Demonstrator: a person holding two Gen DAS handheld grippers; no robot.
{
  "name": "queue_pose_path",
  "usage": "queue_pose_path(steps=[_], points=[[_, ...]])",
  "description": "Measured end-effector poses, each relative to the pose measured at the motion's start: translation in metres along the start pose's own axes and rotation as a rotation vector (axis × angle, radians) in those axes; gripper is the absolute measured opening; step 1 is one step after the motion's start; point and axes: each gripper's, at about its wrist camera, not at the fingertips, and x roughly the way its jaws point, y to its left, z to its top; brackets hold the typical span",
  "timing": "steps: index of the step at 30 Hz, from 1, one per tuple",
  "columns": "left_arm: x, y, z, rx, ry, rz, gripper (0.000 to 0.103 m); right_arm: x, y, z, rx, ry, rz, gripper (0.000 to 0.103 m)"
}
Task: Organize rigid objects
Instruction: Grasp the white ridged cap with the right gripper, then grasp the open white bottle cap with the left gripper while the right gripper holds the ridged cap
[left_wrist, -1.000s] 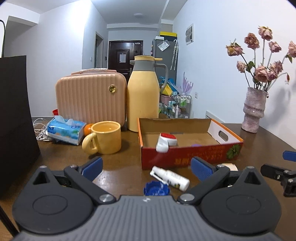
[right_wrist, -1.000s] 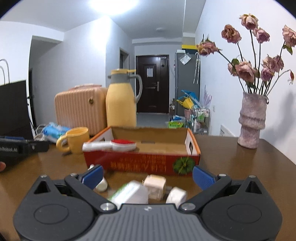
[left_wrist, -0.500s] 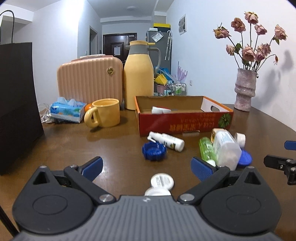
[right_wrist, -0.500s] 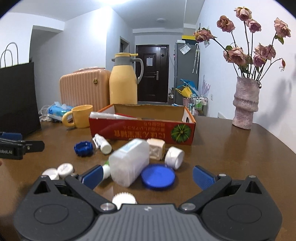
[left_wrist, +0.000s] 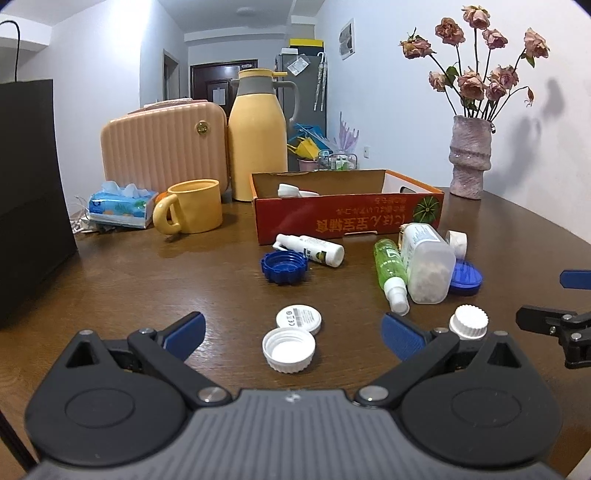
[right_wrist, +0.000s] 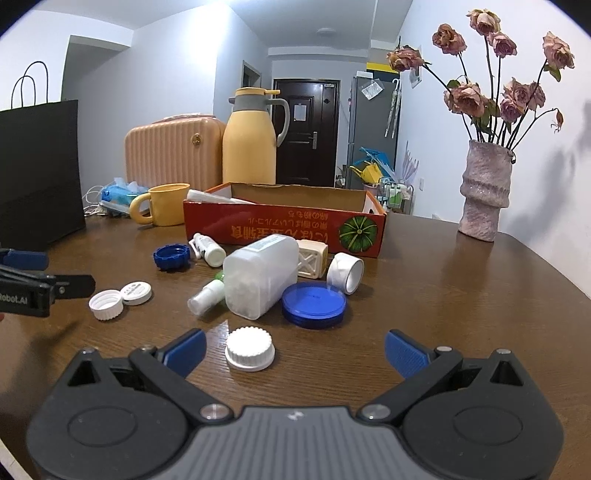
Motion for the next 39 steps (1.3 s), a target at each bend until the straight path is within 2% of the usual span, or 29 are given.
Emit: queue_pose_path(steps=[9,15,17,18,21,24,30,39], points=[[0.013,0.000,-0.007,-0.003,0.044,-0.014,0.103,0.010,0.004,-0.005,-0.019,0.033,0.020,0.099],[0.021,0.000,-0.008,-0.002,0.067,-0.007,0.103,0.034,0.013,0.000,-0.045,0.078,0.069,0.076],[0.022,0.001,-0.008,-0.002,0.072,-0.003,0.103,0.043,0.016,0.002,-0.048,0.091,0.085,0.062],[0.023,0.001,-0.008,-0.003,0.076,-0.001,0.103,0.048,0.018,0.004,-0.050,0.099,0.090,0.059],[0.025,0.003,-0.008,-0.005,0.081,0.005,0.103,0.061,0.021,0.007,-0.056,0.130,0.105,0.037],[0.028,0.004,-0.007,-0.012,0.093,0.006,0.103,0.065,0.020,0.008,-0.040,0.137,0.136,0.035],[0.038,0.008,-0.004,-0.042,0.121,0.008,0.103,0.058,0.012,0.013,0.005,0.067,0.148,0.035],[0.046,0.009,0.005,-0.050,0.134,0.055,0.103,0.059,-0.005,0.027,0.039,-0.059,0.093,0.035]])
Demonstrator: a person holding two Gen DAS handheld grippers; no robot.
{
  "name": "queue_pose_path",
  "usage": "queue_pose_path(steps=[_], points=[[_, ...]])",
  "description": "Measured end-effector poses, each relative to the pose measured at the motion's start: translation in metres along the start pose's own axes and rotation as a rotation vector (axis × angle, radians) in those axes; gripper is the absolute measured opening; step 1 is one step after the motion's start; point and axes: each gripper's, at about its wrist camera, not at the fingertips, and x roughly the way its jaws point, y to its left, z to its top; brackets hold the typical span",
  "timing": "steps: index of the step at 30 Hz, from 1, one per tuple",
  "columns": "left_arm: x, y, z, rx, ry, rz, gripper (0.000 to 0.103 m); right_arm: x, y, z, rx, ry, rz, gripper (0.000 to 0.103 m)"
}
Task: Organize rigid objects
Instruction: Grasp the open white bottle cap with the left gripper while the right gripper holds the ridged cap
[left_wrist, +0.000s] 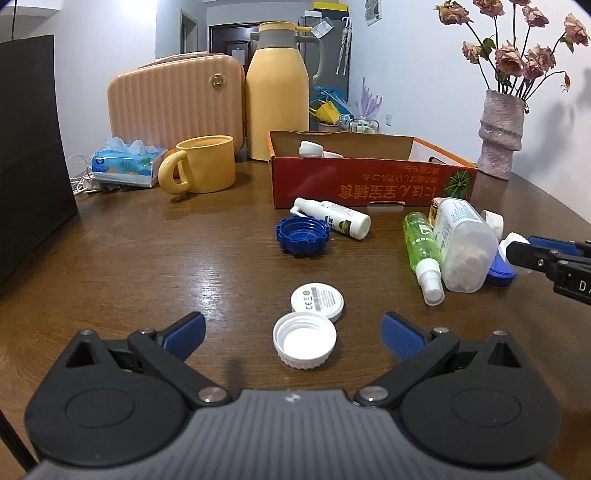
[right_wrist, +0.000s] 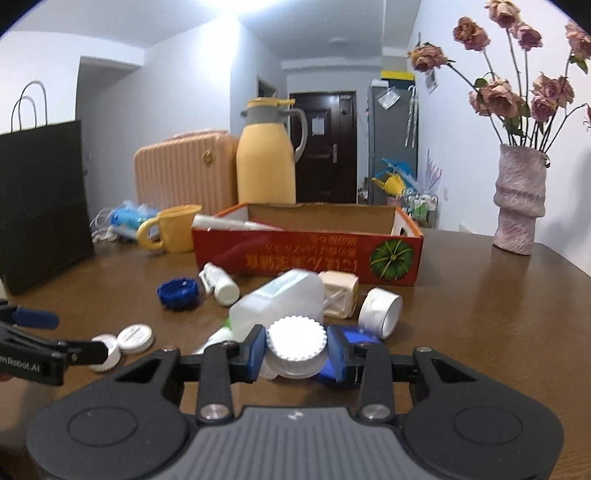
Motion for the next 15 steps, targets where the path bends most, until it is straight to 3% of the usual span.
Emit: queue_pose_path(steps=[7,15], points=[[0.016,-0.006,-0.002,0.023,0.023,0.025,0.102,0.004,-0.005,-0.006,0.029,0.002,0.022,0.035],[0.022,-0.005,-0.003,0.005,0.042,0.006,0.079,0.004,-0.004,-0.007,0.028,0.002,0.043,0.035]])
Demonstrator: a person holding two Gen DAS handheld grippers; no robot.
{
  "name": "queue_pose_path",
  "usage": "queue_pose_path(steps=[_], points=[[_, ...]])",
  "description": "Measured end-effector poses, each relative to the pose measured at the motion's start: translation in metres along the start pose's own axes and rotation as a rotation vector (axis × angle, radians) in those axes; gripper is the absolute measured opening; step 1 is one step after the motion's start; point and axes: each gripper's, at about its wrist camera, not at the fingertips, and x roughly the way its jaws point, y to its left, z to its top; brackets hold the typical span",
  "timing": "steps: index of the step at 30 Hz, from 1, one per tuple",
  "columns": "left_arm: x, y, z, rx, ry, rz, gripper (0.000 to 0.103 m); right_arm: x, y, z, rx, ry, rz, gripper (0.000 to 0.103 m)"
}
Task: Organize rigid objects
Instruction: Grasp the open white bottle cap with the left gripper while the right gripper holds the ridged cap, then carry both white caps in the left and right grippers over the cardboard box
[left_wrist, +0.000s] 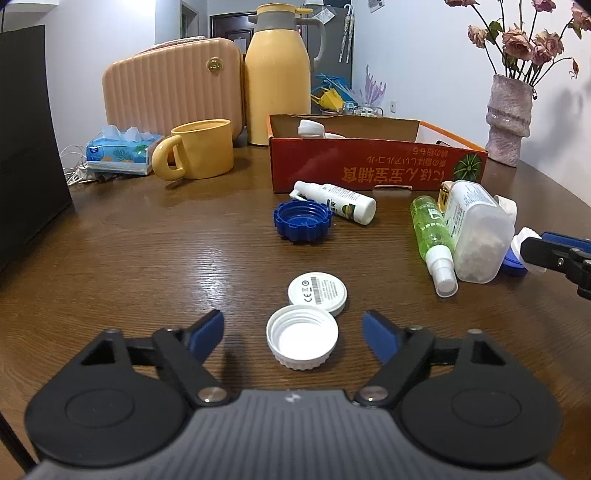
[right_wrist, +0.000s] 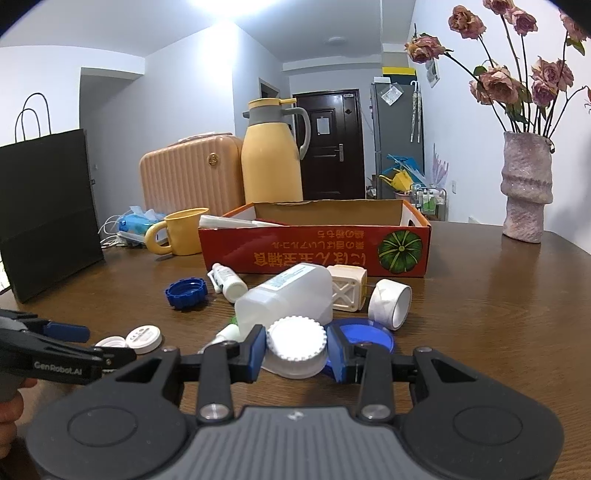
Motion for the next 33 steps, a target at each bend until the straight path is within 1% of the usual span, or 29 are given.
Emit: queue_pose_path(steps=[1,4,5,6,16,24,28,33], points=[[0.000,0.000,0.000,0.002,0.002,-0.004,0.077,0.000,0.000,0.000,-0.003,-0.001,0.001,0.035],[0.003,-0.002,0.000,0.004,0.012,-0.009,0.059,0.000,0.002,0.000,-0.010,-0.001,0.003,0.035],[0.004,-0.002,0.001,0.004,0.019,-0.014,0.046,0.000,0.003,0.000,-0.012,0.000,0.004,0.035],[0.005,-0.001,0.001,0.004,0.019,-0.021,0.041,0.000,0.003,0.000,-0.013,0.001,0.005,0.035],[0.002,0.003,0.001,-0.022,0.006,-0.030,0.041,0.000,0.004,0.000,-0.017,0.004,0.007,0.035],[-0.006,0.007,0.003,-0.043,-0.024,-0.025,0.041,0.001,0.005,-0.001,-0.025,0.005,-0.005,0.035],[-0.014,0.008,0.007,-0.051,-0.048,-0.036,0.041,-0.001,0.006,-0.001,-0.027,0.004,-0.003,0.035],[-0.029,0.004,0.017,-0.043,-0.092,-0.055,0.041,-0.008,0.006,0.008,-0.019,-0.019,0.003,0.035]])
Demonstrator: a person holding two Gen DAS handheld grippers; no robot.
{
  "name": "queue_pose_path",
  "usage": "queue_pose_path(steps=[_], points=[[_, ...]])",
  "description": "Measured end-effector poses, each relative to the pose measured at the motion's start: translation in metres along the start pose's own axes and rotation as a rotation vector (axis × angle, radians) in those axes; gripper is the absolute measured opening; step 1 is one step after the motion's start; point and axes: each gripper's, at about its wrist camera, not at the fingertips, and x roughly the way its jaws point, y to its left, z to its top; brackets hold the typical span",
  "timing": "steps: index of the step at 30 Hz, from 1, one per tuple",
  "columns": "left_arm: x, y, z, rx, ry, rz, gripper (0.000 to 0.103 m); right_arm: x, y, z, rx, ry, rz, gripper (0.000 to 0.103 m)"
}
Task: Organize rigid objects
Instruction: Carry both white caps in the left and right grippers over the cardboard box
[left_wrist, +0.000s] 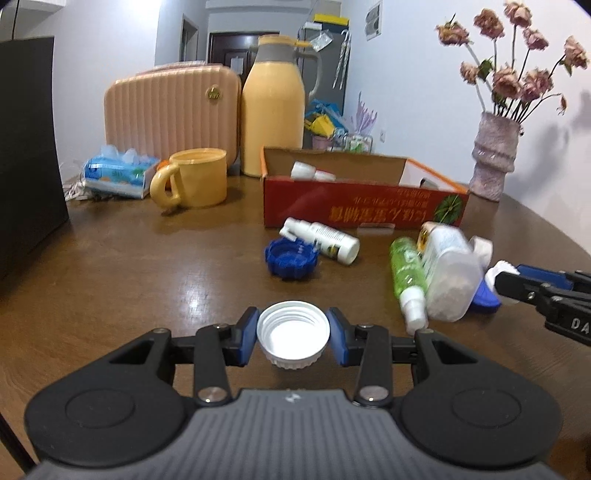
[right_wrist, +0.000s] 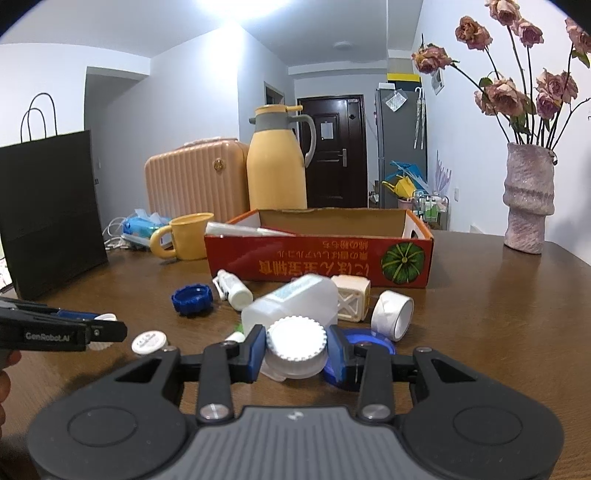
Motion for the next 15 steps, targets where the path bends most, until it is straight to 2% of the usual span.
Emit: queue_pose_path(steps=[15], points=[[-0.018,-0.017,0.053,0.039,-0.138,-0.034,0.041,-0.010,-0.007,0.035,-0.020,-0.058,-0.025,0.035]])
